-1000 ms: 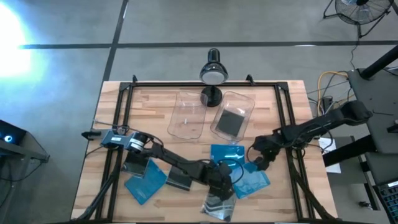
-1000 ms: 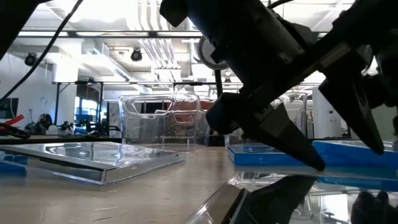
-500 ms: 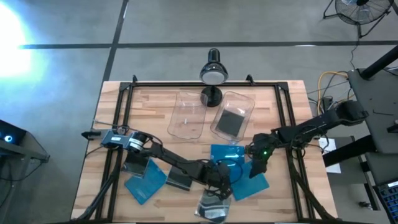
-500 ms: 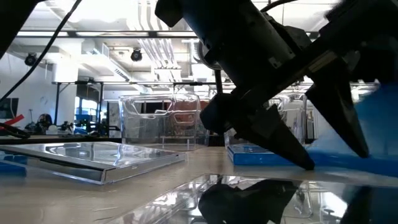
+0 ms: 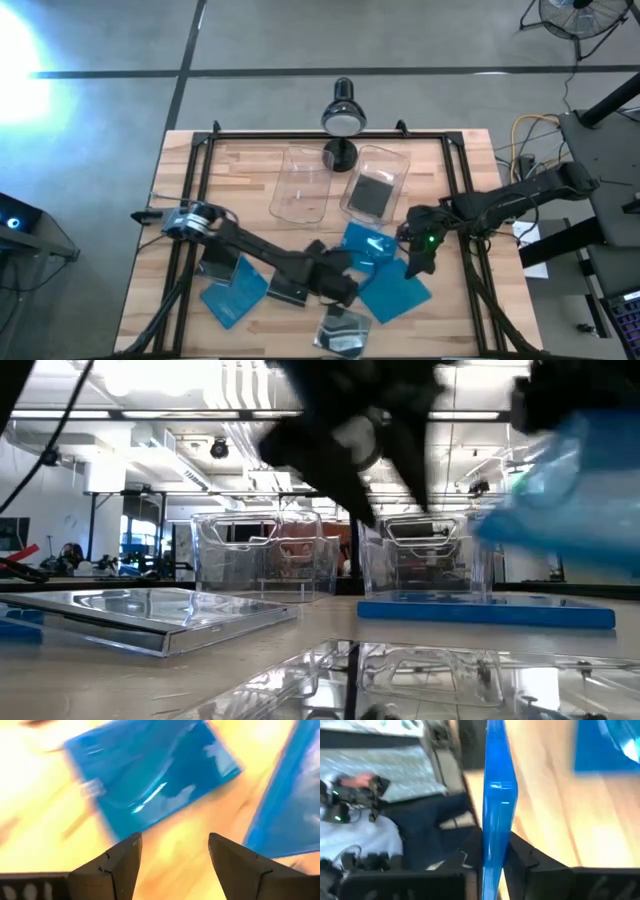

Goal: Pick & place jewel cases by type
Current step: Put the blue CD case into the left transparent bin

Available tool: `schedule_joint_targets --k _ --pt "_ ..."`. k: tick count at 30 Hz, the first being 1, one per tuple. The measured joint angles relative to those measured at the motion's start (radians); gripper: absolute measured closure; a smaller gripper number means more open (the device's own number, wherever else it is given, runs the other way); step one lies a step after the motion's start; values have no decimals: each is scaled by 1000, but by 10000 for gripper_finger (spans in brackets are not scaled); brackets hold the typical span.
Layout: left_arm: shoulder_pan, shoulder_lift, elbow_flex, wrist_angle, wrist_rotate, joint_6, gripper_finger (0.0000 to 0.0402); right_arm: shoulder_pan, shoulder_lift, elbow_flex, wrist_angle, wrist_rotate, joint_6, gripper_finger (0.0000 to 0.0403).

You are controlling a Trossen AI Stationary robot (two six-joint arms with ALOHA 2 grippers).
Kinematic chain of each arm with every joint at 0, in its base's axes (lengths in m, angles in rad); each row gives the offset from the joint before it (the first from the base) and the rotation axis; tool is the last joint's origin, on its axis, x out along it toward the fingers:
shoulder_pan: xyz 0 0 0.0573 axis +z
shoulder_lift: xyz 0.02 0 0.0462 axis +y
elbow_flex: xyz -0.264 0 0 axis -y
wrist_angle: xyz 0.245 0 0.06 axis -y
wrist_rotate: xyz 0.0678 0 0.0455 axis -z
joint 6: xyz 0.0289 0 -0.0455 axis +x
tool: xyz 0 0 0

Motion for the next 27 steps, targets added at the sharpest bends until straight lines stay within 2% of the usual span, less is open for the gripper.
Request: schedule_joint_targets --k 3,6,8,11,13,14,16,19,23,27 --pt "-32 -75 -2 -114 -58 -91 188 -41 -21 79 -6 30 -3 369" --pt "-78 -173 -1 -274 -171 -238 188 -86 -21 183 -12 128 -57 365" --pt "-124 -230 -1 -412 -255 -401 188 -123 -2 259 -12 260 -121 365" --pt "-177 -278 -2 -594 -340 -676 188 -185 59 347 -4 543 -160 365" --pt "-212 -298 -8 -748 -371 -844 188 -233 135 398 2 626 -169 365" --pt "-219 -307 -11 -759 -385 -904 188 -260 178 418 -2 623 -183 365" --pt "-227 -342 -59 -738 -397 -909 188 -297 276 468 20 592 -231 365" --pt "-220 -350 -112 -704 -348 -907 188 -324 430 565 56 565 -314 365" --pt "-237 -348 -201 -720 -258 -923 188 -332 588 735 37 671 -407 365" --pt "-283 -348 -274 -721 -196 -978 188 -341 688 903 -95 683 -466 365"
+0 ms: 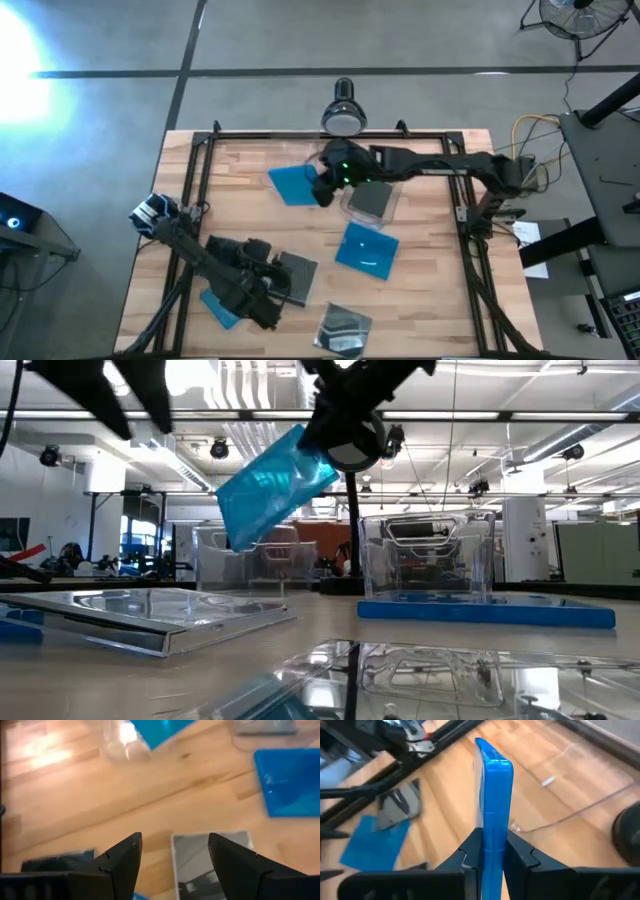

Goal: Pick & place jewel cases by type
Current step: Put the blue CD case into the left transparent bin

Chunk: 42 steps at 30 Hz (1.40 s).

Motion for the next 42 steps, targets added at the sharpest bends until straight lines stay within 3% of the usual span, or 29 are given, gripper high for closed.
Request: schedule_joint_targets --k 6,10,18,24,29,34,42 --pt "-89 -15 -46 -4 -31 -75 188 6 4 196 -37 15 -34 365" --pt "-105 -22 -81 -26 -59 -126 188 9 12 264 -50 238 -152 365" --pt "-103 -56 -141 -23 -81 -158 188 32 208 336 -269 205 -315 364" --pt "-105 -60 -152 -11 -64 -185 188 64 382 578 -492 242 -522 364" --pt "-105 -60 -151 24 -62 -186 188 57 470 843 -753 99 -509 364" --pt "-107 -60 -152 29 -63 -185 188 50 447 789 -851 -48 -479 364" --pt "-107 -60 -149 40 -71 -185 188 57 451 780 -925 -58 -550 353"
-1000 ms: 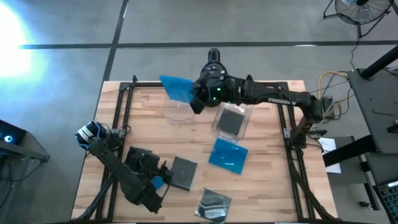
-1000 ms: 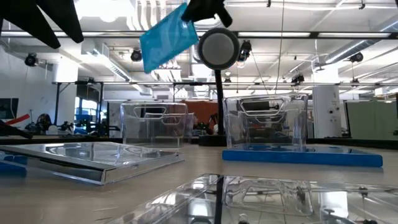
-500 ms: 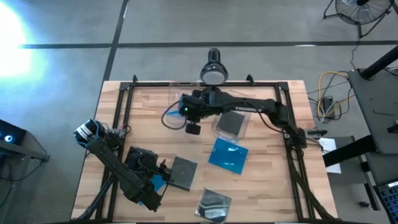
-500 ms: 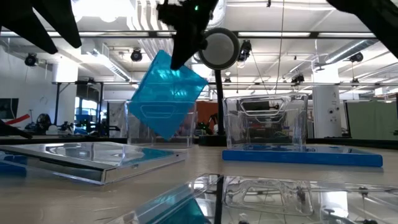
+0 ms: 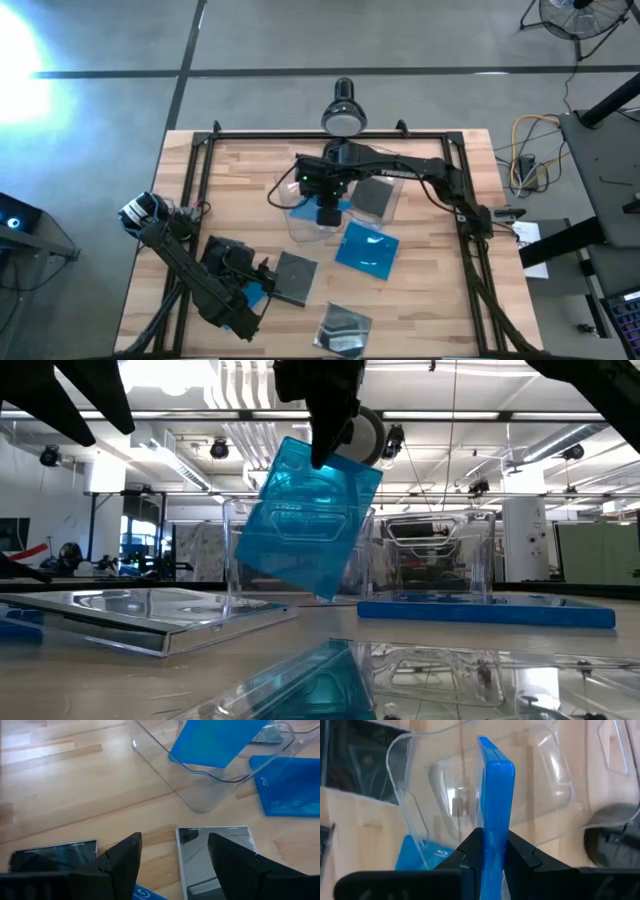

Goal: Pick & place jewel cases by type
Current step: Put the blue CD case into the left transparent bin

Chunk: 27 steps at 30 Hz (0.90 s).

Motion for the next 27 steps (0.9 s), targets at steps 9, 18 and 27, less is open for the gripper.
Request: schedule_joint_targets --k 9,18,27 --pt "0 0 -1 2 -1 0 188 18 6 -26 86 19 -136 233" --pt "0 0 -2 3 -2 -6 188 68 6 -26 344 809 -257 131" --pt "-1 0 -2 4 1 -6 188 47 -42 -26 172 676 -10 125"
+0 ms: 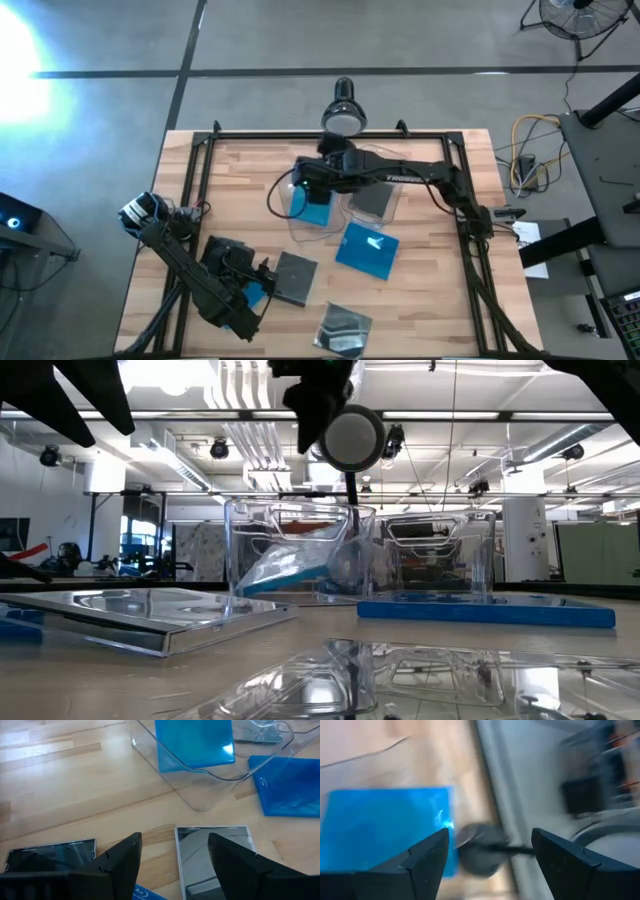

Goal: Pick & place jewel cases by type
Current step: Put the blue CD case into the left transparent bin

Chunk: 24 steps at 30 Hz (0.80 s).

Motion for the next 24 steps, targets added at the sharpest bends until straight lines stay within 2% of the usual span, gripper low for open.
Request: schedule_joint_targets --k 2,6,9,13,18,21,24 --pt "0 0 0 0 0 5 188 -1 -7 0 -101 -99 93 130" --pt "0 0 0 0 0 11 188 -39 3 -51 -285 -177 306 139" --pt "-1 0 0 0 -1 15 188 -97 14 -121 -202 -306 352 148" --pt "-1 0 0 0 5 26 188 -166 13 -196 -162 -341 440 167" --pt "-1 0 0 6 11 25 188 -240 10 -230 -175 -466 455 189" --pt "0 0 0 4 11 34 188 -245 10 -242 -105 -497 449 194" --pt "0 0 0 4 11 34 188 -246 11 -280 26 -578 453 195"
